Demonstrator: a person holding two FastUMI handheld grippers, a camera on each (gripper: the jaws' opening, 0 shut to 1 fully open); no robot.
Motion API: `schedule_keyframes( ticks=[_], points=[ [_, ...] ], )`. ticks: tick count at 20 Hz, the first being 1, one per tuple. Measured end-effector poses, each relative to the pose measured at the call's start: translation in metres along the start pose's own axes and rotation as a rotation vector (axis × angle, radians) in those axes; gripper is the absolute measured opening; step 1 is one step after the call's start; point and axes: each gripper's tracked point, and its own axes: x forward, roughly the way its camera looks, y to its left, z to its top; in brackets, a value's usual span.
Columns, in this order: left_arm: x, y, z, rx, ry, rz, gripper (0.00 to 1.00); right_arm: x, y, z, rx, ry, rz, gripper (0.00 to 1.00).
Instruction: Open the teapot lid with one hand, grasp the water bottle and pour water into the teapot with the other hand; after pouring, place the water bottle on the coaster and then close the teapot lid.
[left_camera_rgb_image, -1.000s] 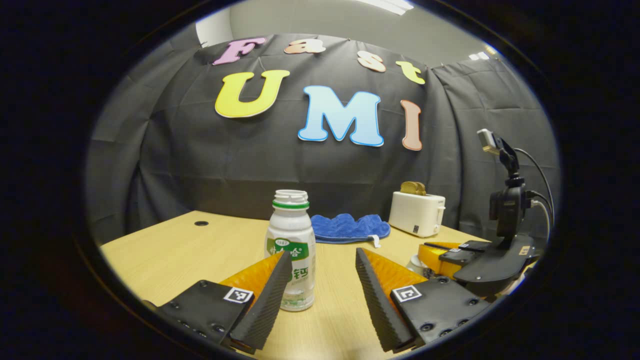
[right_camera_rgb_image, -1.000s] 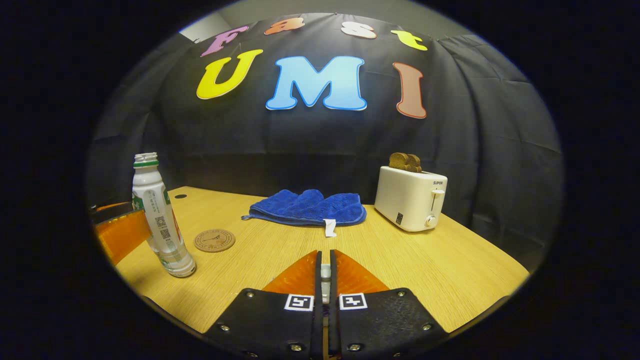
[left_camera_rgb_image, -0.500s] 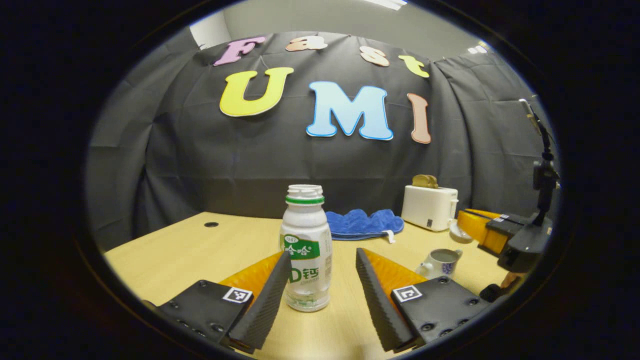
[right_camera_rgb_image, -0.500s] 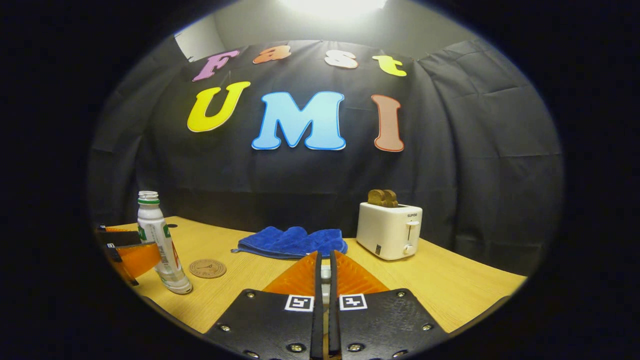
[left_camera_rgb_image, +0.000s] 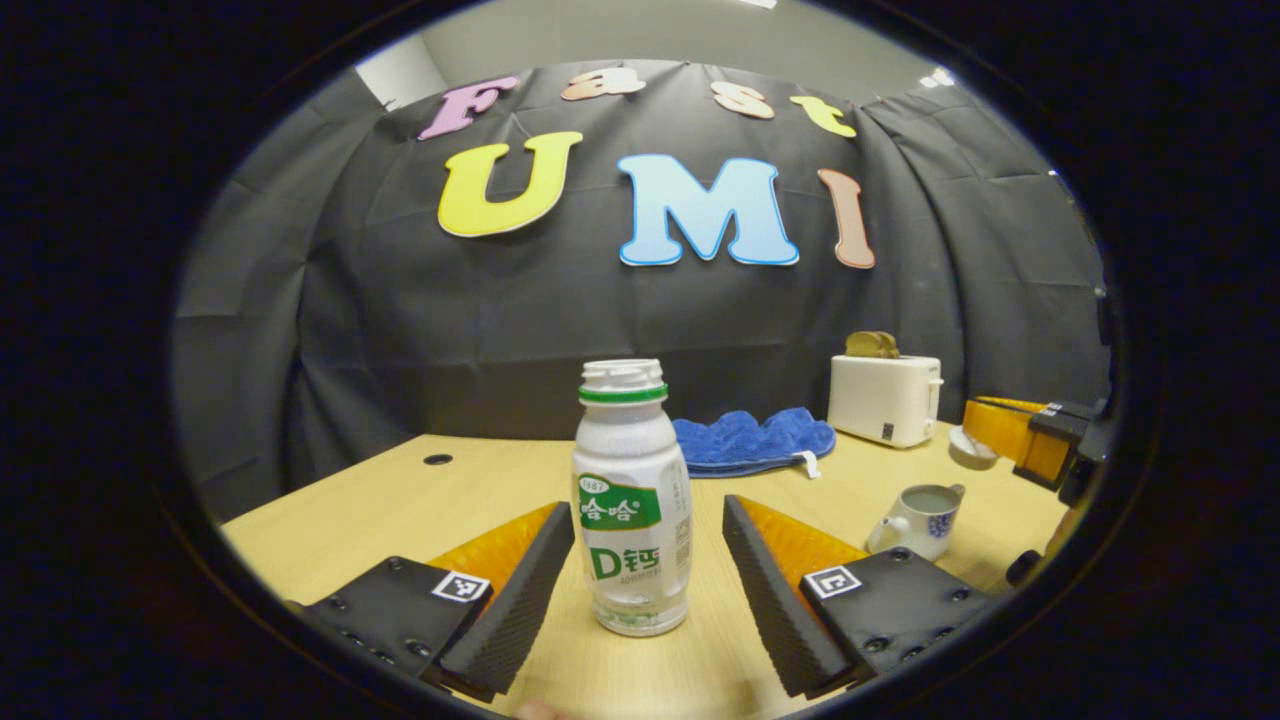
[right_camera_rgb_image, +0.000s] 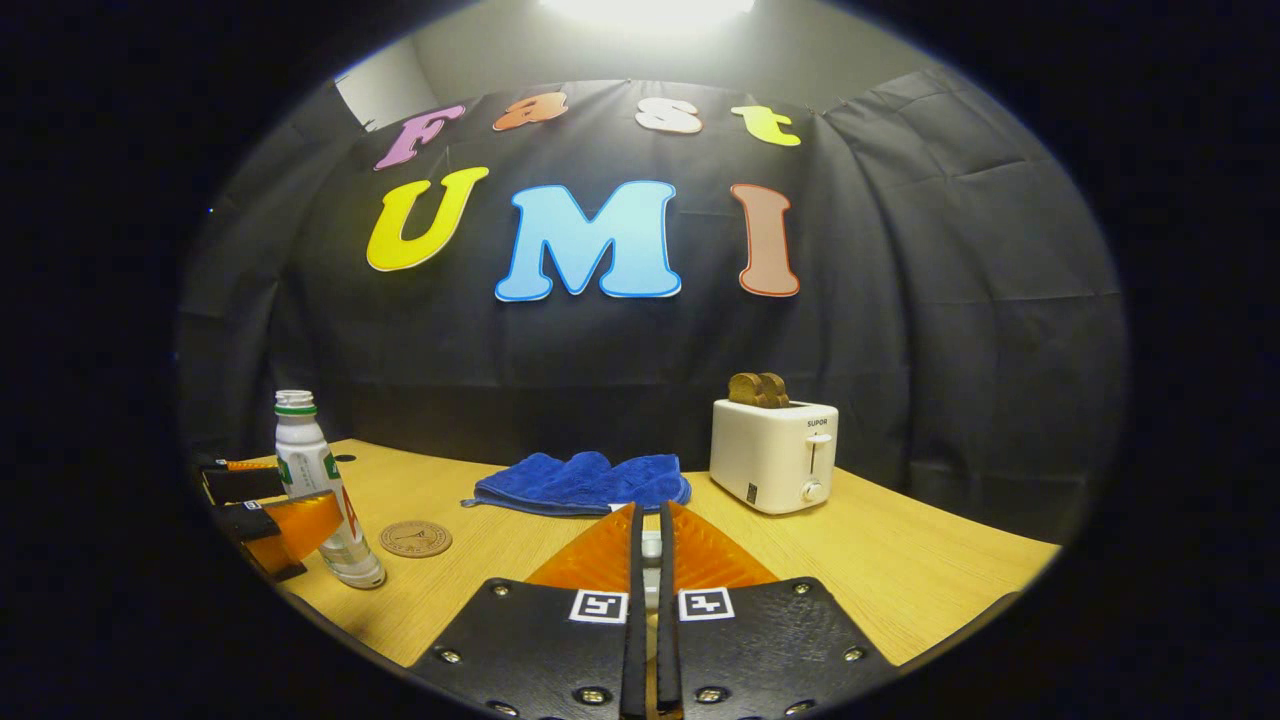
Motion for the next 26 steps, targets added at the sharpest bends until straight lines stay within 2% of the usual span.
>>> schedule_keyframes(
  ticks=[5,9,10,11,16,17,18,23,26],
  points=[
    [0.021,0.004,-0.008,0.044,0.025,0.022,1.0,-0.002,-0.008,0.0,0.021,0.002,-0.015,0.05],
    [0.023,0.007,-0.014,0.053,0.038,0.029,0.88,-0.003,-0.017,0.002,0.049,0.001,-0.034,0.04],
    [0.024,0.005,-0.014,0.051,0.04,0.029,0.82,-0.004,-0.019,0.002,0.054,0.0,-0.038,0.04],
    [0.023,0.005,-0.014,0.053,0.041,0.029,0.84,-0.004,-0.021,0.002,0.06,-0.001,-0.04,0.04],
    [0.021,-0.002,-0.013,0.08,0.043,0.01,0.75,-0.005,-0.024,0.004,0.086,0.003,-0.041,0.04],
    [0.02,-0.005,-0.014,0.108,0.043,0.01,0.74,-0.006,-0.025,0.005,0.09,0.003,-0.043,0.04],
    [0.018,-0.008,-0.012,0.148,0.039,0.009,0.81,-0.006,-0.027,0.006,0.092,0.001,-0.046,0.04],
    [0.014,-0.032,0.005,0.366,-0.001,-0.007,0.81,-0.009,-0.042,0.004,0.097,-0.005,-0.074,0.04],
    [0.02,-0.043,0.012,0.538,-0.016,0.002,0.81,-0.013,-0.054,-0.005,0.105,0.018,-0.089,0.04]
  ],
)
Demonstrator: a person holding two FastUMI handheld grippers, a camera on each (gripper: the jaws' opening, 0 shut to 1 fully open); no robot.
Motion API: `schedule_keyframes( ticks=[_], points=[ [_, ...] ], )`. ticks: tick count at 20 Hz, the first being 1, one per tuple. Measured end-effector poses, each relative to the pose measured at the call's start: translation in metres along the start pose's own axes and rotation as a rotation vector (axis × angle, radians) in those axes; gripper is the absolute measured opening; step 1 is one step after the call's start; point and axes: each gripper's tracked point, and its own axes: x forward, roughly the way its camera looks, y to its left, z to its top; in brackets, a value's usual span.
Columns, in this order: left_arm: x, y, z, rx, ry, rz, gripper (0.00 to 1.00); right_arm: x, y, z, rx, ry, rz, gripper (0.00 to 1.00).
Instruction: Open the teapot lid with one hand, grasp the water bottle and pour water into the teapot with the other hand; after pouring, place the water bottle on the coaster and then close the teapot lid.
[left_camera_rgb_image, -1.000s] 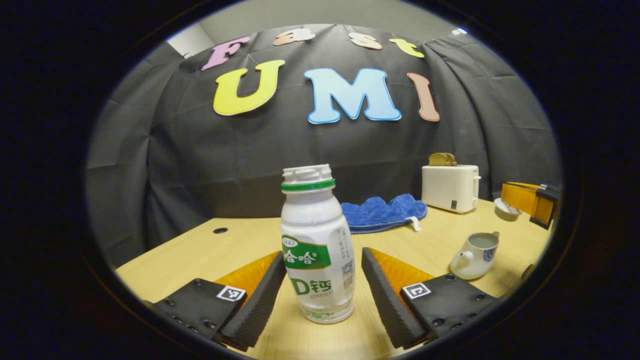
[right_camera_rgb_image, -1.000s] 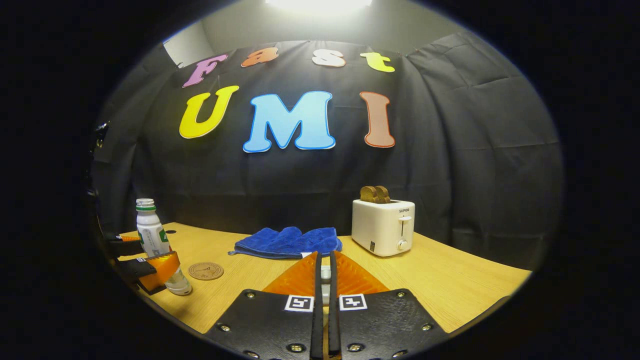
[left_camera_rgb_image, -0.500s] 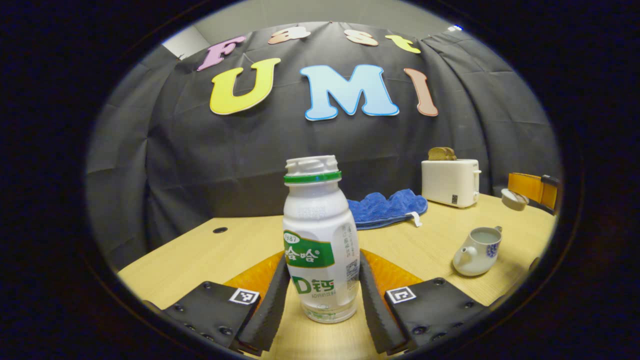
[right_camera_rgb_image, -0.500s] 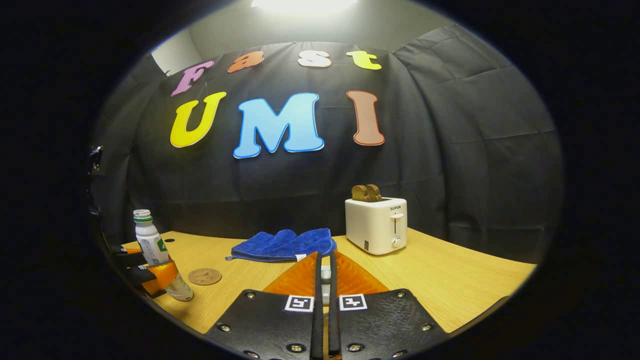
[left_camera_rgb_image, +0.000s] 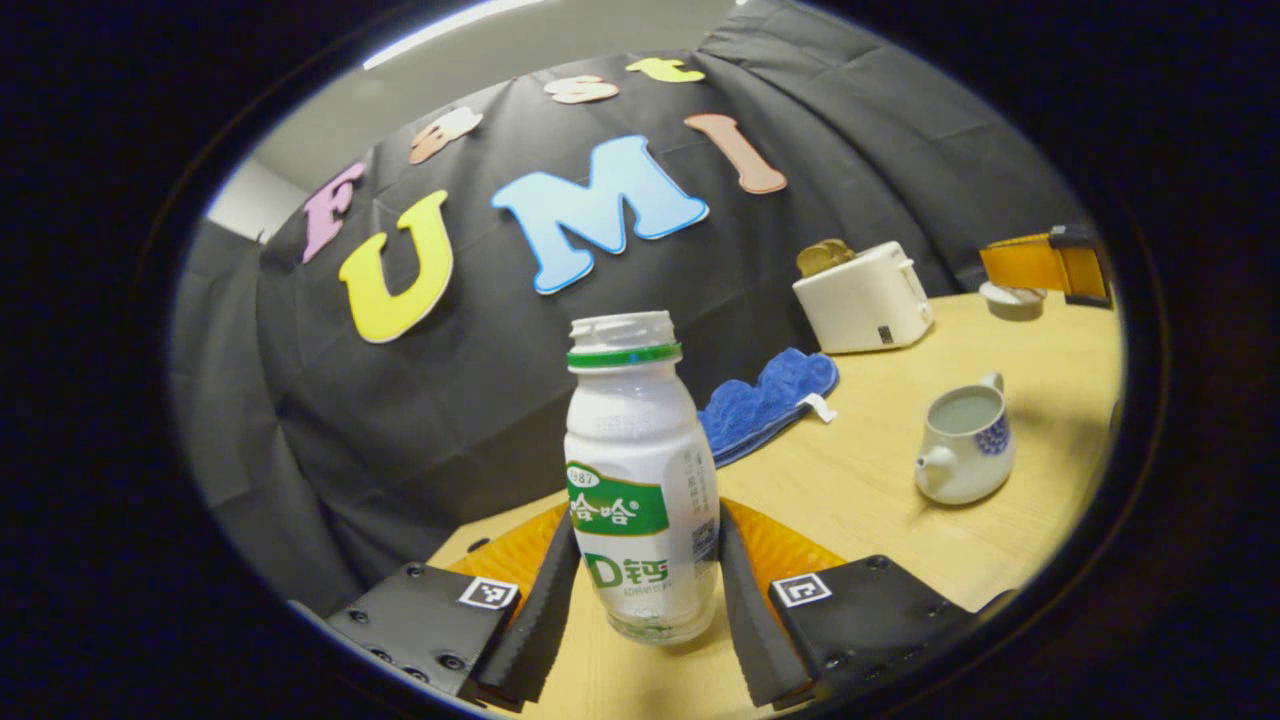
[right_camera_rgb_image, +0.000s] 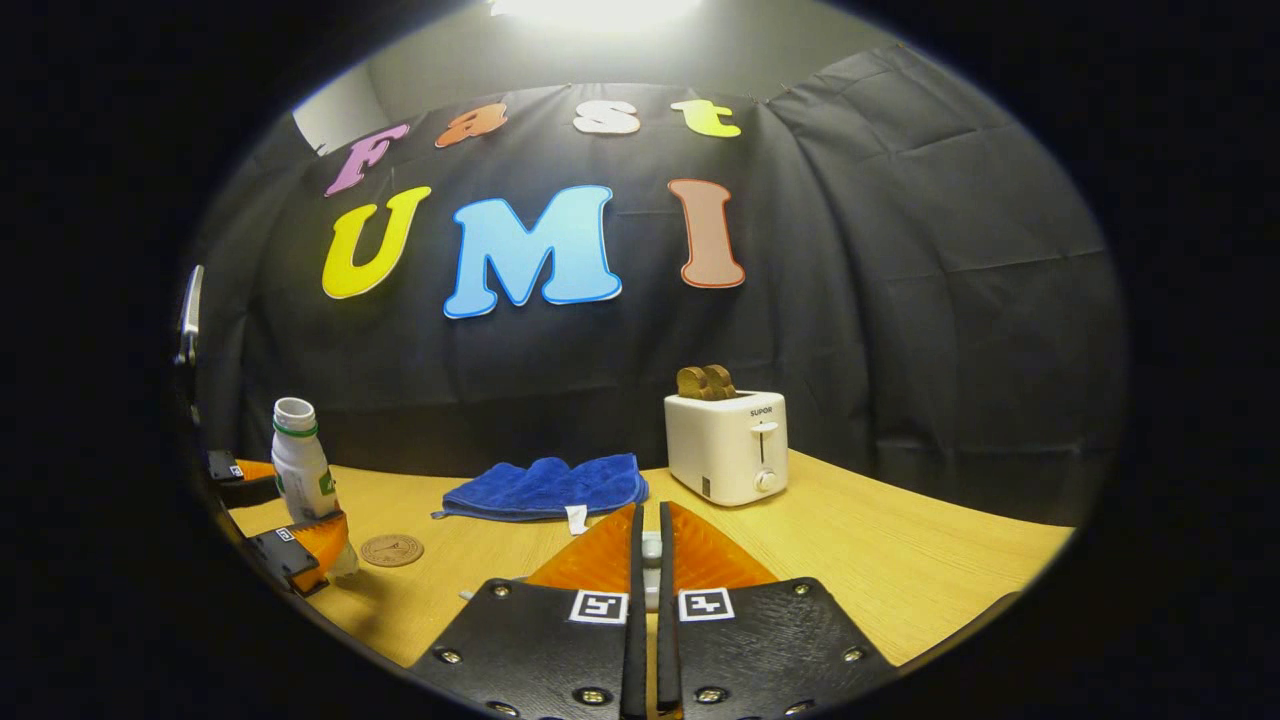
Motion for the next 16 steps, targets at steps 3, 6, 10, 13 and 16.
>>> schedule_keyframes(
  ticks=[3,6,10,13,16],
  points=[
    [0.007,-0.004,0.006,0.159,-0.005,0.01,0.81,-0.002,-0.013,-0.005,0.008,0.015,-0.019,0.04],
    [0.014,-0.007,0.012,0.282,-0.003,0.012,0.81,-0.005,-0.021,-0.006,0.018,0.012,-0.032,0.04],
    [0.023,-0.016,0.019,0.464,-0.014,0.014,0.75,-0.006,-0.023,-0.006,0.039,0.012,-0.027,0.04],
    [0.025,-0.023,0.029,0.594,-0.036,0.02,0.75,-0.006,-0.023,-0.007,0.049,0.014,-0.02,0.04],
    [0.028,-0.033,0.038,0.696,-0.066,0.012,0.82,-0.007,-0.025,-0.004,0.063,0.005,-0.021,0.04]
  ],
)
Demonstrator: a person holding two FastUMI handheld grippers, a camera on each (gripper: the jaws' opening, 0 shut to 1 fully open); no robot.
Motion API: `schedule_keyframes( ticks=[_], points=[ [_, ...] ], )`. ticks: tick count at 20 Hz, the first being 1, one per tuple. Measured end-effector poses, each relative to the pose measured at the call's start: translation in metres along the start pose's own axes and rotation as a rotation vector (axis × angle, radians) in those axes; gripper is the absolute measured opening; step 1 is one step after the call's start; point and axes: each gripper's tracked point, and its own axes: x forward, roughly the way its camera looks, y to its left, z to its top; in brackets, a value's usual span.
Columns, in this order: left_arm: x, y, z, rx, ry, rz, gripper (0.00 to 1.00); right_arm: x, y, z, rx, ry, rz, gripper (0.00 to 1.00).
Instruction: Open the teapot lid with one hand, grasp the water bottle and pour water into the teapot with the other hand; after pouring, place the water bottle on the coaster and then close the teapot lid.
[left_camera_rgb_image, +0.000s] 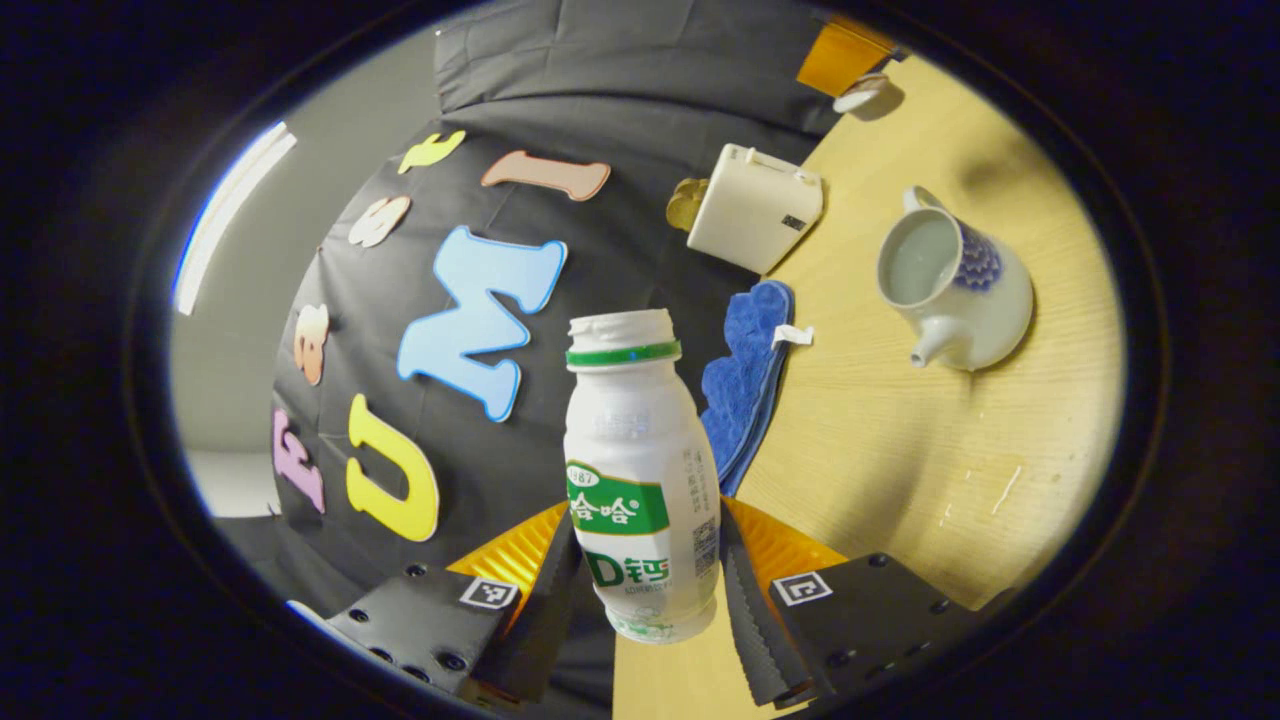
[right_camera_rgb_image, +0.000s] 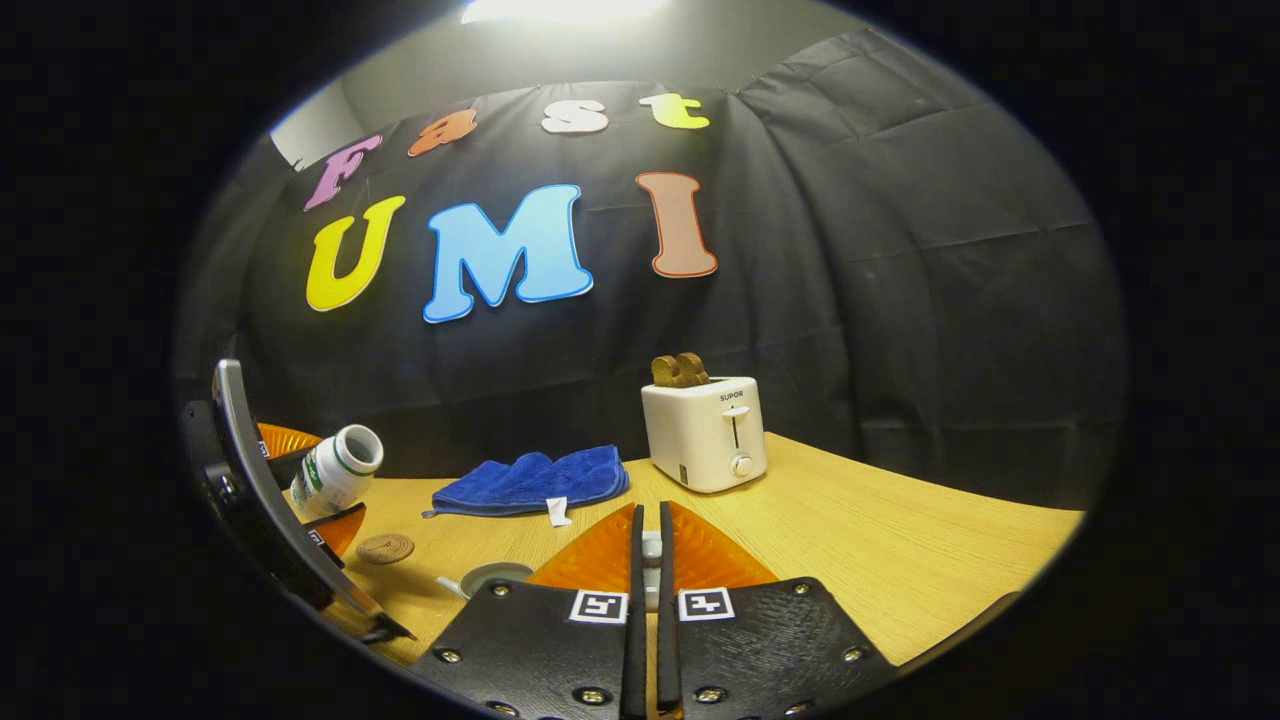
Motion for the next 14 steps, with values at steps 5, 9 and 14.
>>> schedule_keyframes(
  ticks=[5,9,14],
  points=[
    [-0.001,-0.002,0.018,0.148,-0.053,0.0,0.77,-0.002,-0.003,0.004,0.024,-0.012,-0.005,0.04],
    [-0.001,-0.003,0.029,0.228,-0.079,0.006,0.82,-0.002,-0.003,0.005,0.031,-0.017,0.001,0.04],
    [0.005,-0.007,0.037,0.336,-0.105,0.011,0.82,-0.001,-0.005,0.005,0.052,-0.015,0.002,0.04]
  ],
)
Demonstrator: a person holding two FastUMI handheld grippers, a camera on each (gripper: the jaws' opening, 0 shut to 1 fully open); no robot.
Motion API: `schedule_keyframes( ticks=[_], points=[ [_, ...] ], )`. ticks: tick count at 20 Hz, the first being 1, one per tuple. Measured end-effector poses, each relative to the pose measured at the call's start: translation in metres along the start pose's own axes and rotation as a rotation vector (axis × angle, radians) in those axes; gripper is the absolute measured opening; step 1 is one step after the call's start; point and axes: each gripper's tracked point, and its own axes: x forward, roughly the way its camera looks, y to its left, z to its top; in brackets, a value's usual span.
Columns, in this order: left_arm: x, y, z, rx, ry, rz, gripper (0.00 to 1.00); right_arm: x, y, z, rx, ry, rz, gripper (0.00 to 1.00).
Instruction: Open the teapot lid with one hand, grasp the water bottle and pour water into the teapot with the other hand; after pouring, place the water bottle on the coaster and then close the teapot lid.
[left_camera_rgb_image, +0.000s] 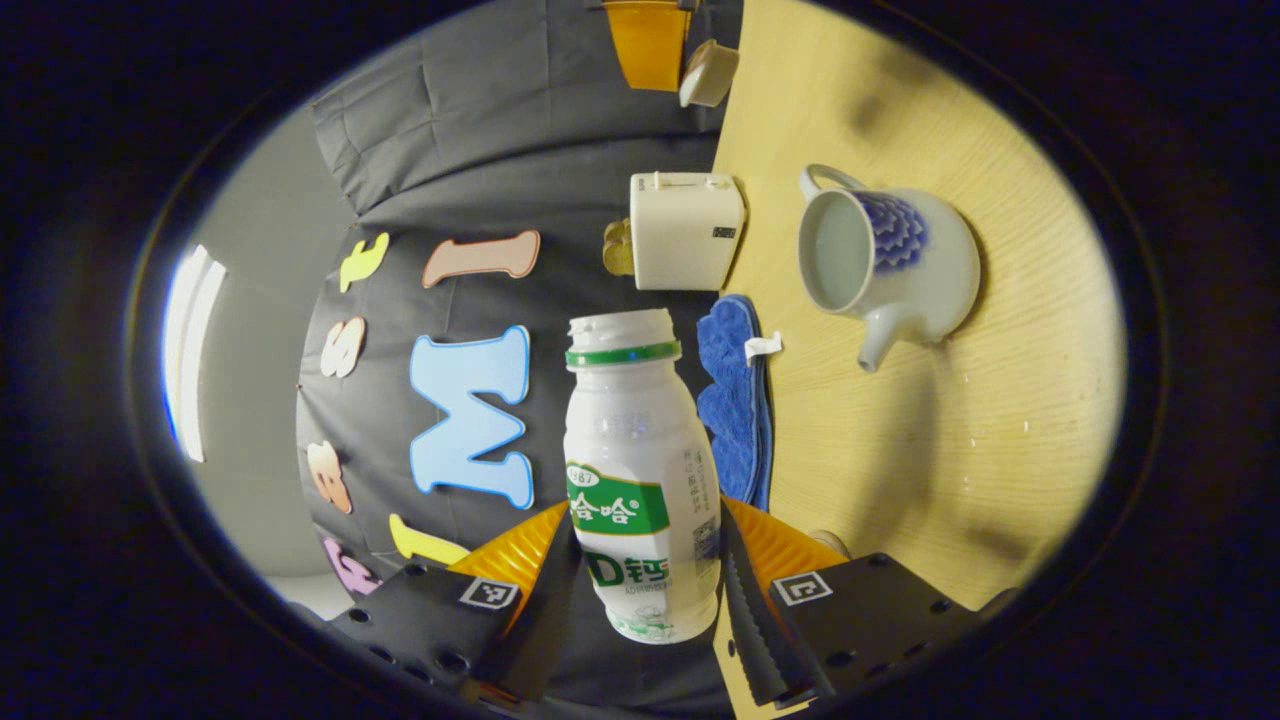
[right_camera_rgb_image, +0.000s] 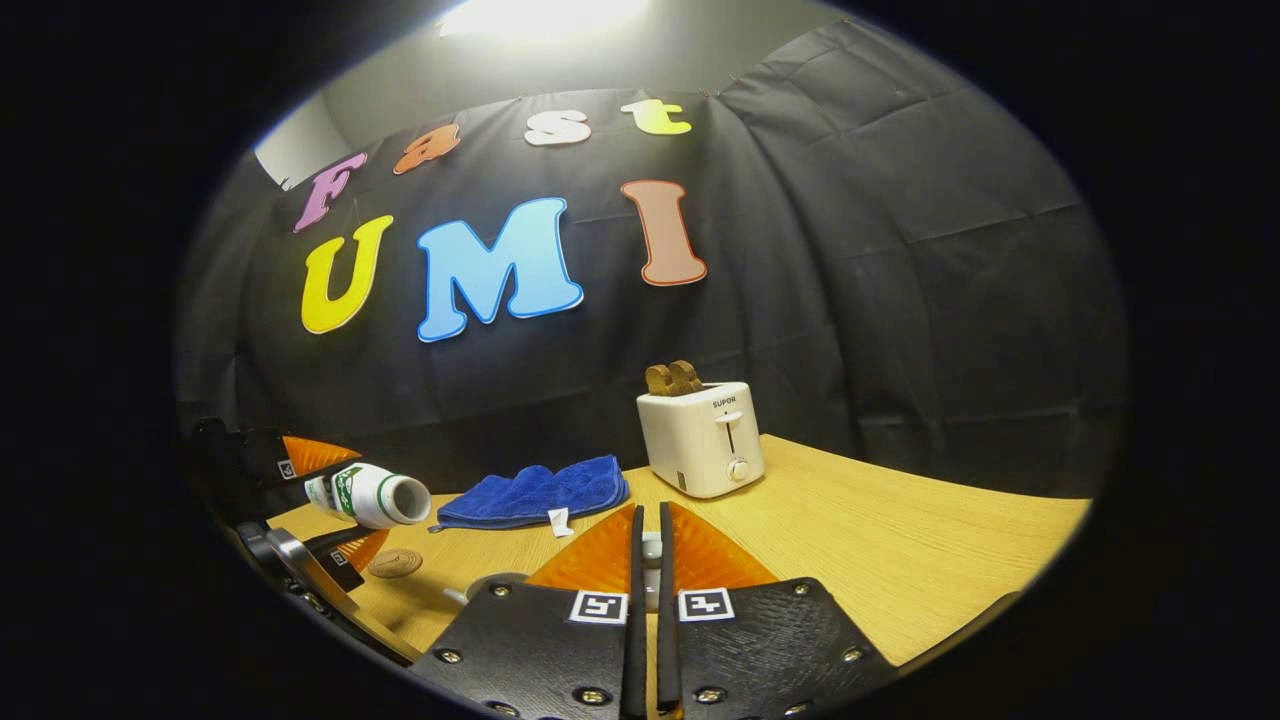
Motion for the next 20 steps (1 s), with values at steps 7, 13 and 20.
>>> schedule_keyframes(
  ticks=[7,13,20],
  points=[
    [0.0033,0.0036,0.0037,0.101,-0.016,0.012,0.82,0.0004,-0.0001,-0.0013,0.008,0.004,0.006,0.04],
    [0.0044,0.0066,0.0025,0.153,-0.027,0.021,0.82,0.0002,0.0001,-0.0016,0.009,0.005,0.007,0.04],
    [0.0058,0.0101,0.0002,0.191,-0.035,0.024,0.73,0.0011,0.0019,-0.0035,0.01,0.014,0.015,0.04]
  ],
)
